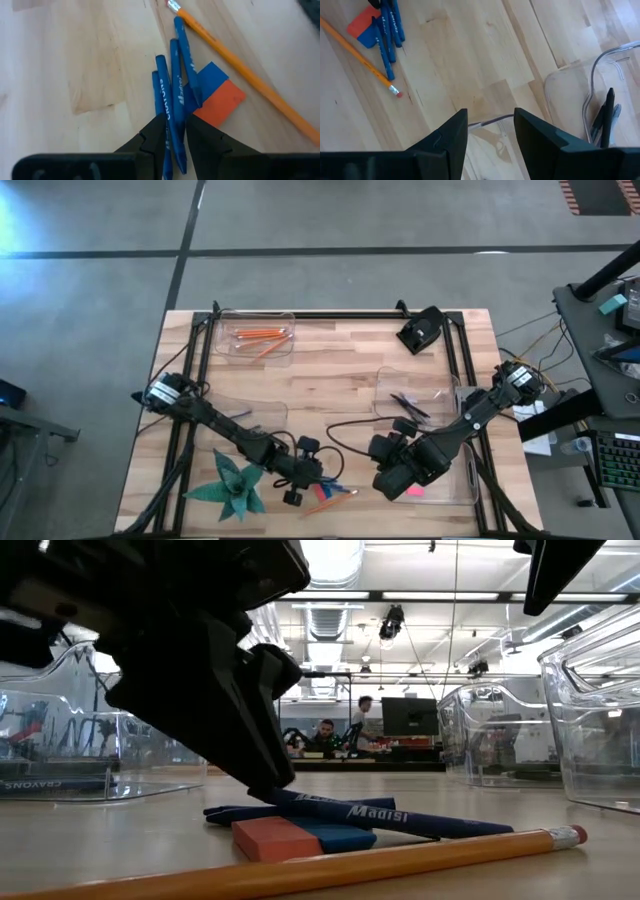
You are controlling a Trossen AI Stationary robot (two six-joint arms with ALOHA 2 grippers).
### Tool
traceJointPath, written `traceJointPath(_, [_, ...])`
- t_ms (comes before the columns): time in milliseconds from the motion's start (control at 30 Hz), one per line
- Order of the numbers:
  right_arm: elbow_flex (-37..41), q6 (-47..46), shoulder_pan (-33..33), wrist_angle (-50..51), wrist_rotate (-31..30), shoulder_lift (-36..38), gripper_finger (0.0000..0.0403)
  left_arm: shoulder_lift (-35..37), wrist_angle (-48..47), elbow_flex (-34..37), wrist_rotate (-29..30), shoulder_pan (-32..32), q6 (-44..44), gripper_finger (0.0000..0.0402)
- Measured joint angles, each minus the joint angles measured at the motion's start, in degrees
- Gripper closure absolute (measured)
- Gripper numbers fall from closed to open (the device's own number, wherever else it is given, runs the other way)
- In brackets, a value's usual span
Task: Sort crayons/erasers/pens/pencils in bins
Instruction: Put the blue crayon into the middle left transparent bin
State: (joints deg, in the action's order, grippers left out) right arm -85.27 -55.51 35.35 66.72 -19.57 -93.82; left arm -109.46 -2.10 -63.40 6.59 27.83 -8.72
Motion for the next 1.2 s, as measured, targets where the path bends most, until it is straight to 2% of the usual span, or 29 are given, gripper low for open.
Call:
traceJointPath(400, [0.0, -0.9, 0.0, 0.1, 0.0, 0.0, 0.025, -1.6, 1.5, -0.1, -0.1, -0.2, 0.7, 0.0342])
traceJointPath(633, [0.0, -1.0, 0.0, 0.1, 0.0, 0.0, 0.025, -1.7, 1.4, -0.1, -0.2, -0.2, 1.4, 0.0388])
traceJointPath(800, [0.0, -1.1, 0.0, 0.1, 0.0, 0.0, 0.025, -1.6, 1.1, -0.3, -0.3, -0.4, 2.1, 0.0388])
traceJointPath(1000, [0.0, -1.1, 0.0, 0.1, 0.0, 0.0, 0.025, 0.1, -0.9, -0.3, 0.0, -0.5, 2.1, 0.0388])
traceJointPath(1200, [0.0, -0.9, 0.0, 0.5, 0.0, 0.0, 0.025, 4.8, -1.8, -0.2, 2.2, -1.4, 2.1, 0.0389])
